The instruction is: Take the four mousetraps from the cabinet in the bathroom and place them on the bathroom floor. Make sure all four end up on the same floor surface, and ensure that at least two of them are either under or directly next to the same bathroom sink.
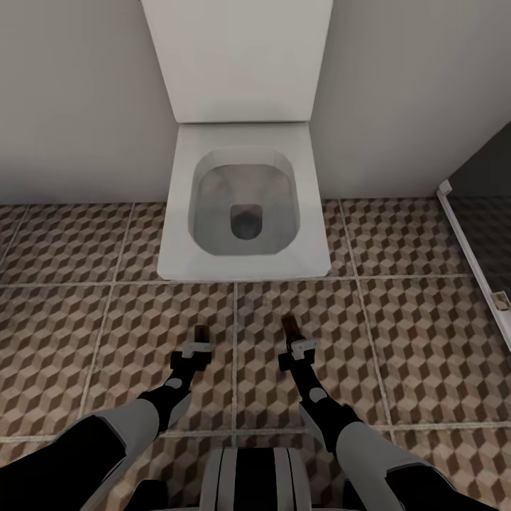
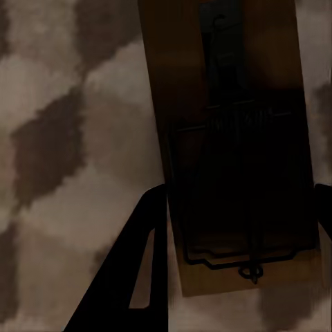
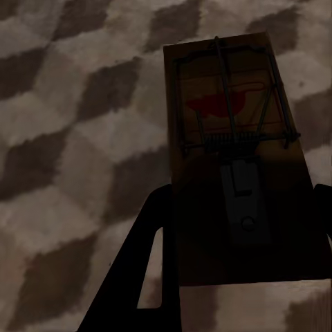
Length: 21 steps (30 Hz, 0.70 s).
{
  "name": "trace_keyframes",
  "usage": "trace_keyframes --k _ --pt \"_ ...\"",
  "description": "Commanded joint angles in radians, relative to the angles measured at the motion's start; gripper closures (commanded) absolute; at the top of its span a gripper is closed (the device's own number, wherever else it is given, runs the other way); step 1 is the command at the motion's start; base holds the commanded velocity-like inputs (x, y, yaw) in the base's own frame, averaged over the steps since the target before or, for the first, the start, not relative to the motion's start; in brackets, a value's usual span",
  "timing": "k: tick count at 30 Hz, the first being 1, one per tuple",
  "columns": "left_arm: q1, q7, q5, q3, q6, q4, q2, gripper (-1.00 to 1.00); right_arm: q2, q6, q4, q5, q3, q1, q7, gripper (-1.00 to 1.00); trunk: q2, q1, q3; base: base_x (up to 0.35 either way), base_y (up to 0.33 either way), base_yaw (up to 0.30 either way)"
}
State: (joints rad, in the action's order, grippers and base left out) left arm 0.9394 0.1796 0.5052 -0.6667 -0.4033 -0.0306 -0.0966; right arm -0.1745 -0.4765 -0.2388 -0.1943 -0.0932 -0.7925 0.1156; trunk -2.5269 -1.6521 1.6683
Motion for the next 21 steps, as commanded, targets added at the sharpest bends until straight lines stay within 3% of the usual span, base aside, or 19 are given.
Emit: trace_keyframes --k 1,6,21 --pt "0.001 0.006 0.003 -0.008 -0.004 -0.003 -0.001 1.0 0.0 -0.001 0.001 -0.01 -0.003 -0.001 0.01 1.0 0.0 0.0 0.001 0.181 0.043 0.0" --pt "0.001 0.006 0.003 -0.008 -0.004 -0.003 0.0 1.0 0.0 -0.001 0.001 -0.01 -0.003 -0.001 0.01 1.0 0.0 0.0 0.001 0.184 0.06 0.0" --pt "0.001 0.006 0.003 -0.008 -0.003 -0.003 -0.003 1.0 0.0 0.004 0.001 -0.01 -0.003 -0.001 0.011 1.0 0.0 0.0 0.001 0.057 -0.008 0.0"
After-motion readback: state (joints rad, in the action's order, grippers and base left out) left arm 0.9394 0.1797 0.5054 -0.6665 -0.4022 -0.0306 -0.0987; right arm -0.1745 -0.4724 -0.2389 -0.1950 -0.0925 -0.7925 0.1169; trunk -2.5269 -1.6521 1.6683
